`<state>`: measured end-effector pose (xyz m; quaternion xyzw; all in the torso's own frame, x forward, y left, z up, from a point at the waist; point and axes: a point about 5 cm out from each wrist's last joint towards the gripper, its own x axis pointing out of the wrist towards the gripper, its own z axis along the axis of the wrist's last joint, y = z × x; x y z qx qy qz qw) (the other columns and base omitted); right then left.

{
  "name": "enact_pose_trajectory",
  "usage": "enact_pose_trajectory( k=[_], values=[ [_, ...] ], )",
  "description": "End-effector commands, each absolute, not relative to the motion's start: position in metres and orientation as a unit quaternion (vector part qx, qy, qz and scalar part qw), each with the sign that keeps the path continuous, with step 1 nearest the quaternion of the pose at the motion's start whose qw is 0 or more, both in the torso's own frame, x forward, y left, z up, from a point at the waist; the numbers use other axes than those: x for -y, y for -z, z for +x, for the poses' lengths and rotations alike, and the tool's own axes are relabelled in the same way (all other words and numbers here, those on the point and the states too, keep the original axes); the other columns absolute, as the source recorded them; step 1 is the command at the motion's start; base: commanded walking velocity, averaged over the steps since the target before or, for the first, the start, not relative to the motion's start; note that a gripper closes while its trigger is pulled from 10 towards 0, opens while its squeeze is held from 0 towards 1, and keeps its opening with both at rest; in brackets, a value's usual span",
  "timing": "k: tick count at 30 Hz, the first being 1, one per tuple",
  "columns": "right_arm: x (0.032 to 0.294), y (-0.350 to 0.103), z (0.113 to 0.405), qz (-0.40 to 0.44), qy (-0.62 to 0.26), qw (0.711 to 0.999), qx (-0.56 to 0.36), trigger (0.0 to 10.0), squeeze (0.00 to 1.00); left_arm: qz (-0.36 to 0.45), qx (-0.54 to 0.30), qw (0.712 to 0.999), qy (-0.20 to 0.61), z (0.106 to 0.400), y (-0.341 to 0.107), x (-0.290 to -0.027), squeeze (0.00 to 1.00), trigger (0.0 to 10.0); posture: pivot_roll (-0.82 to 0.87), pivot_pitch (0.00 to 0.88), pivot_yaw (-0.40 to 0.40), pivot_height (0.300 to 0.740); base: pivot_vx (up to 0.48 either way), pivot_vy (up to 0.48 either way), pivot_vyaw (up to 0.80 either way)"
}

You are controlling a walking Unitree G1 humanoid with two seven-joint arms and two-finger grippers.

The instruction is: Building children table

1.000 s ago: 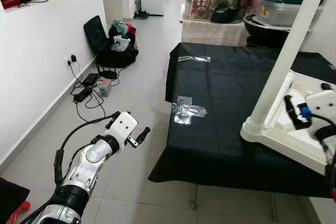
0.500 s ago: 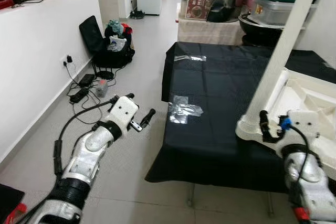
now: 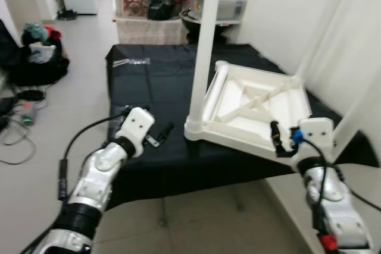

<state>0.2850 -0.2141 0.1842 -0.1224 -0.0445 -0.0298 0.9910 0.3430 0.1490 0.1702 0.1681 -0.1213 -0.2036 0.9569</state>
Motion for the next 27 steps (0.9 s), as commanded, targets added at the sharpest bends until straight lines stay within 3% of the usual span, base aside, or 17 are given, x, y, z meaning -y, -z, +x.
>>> enact_pose_trajectory(
  k=[1,4,8,11,19,27],
  values=[
    [0.207,-0.180,0.282,-0.112,-0.016,0.993,0.027,10.0,0.00,0.157,0.118,0.959,0.205,0.342,-0.170,-0.146,0.00,10.0,0.01,0.000,-0.051,0.740,0.000,0.000,0.00],
    [0.199,-0.170,0.274,-0.124,-0.068,0.990,-0.001,10.0,0.00,0.157,0.117,0.960,0.200,0.343,-0.169,-0.147,0.00,10.0,0.01,0.000,-0.052,0.740,0.000,0.000,0.00],
    [0.219,-0.163,0.269,-0.128,-0.001,0.992,-0.021,10.0,0.00,0.152,0.114,0.964,0.188,0.343,-0.169,-0.149,0.00,10.0,0.00,0.000,-0.049,0.740,0.000,0.000,0.00],
    [0.222,-0.154,0.263,-0.136,-0.004,0.990,-0.043,10.0,0.00,0.147,0.111,0.965,0.184,0.344,-0.170,-0.150,0.00,10.0,0.00,0.000,-0.045,0.740,0.000,0.000,0.00],
    [0.211,-0.128,0.247,-0.169,-0.090,0.975,-0.112,10.0,0.00,0.133,0.117,0.968,0.178,0.348,-0.176,-0.152,0.00,10.0,0.00,0.000,-0.039,0.740,0.000,0.000,-0.07],
    [0.213,-0.118,0.248,-0.132,-0.112,0.971,-0.162,10.0,0.00,0.123,0.121,0.971,0.166,0.349,-0.179,-0.154,0.00,10.0,0.01,0.000,-0.047,0.740,0.384,0.000,0.00]
  ],
)
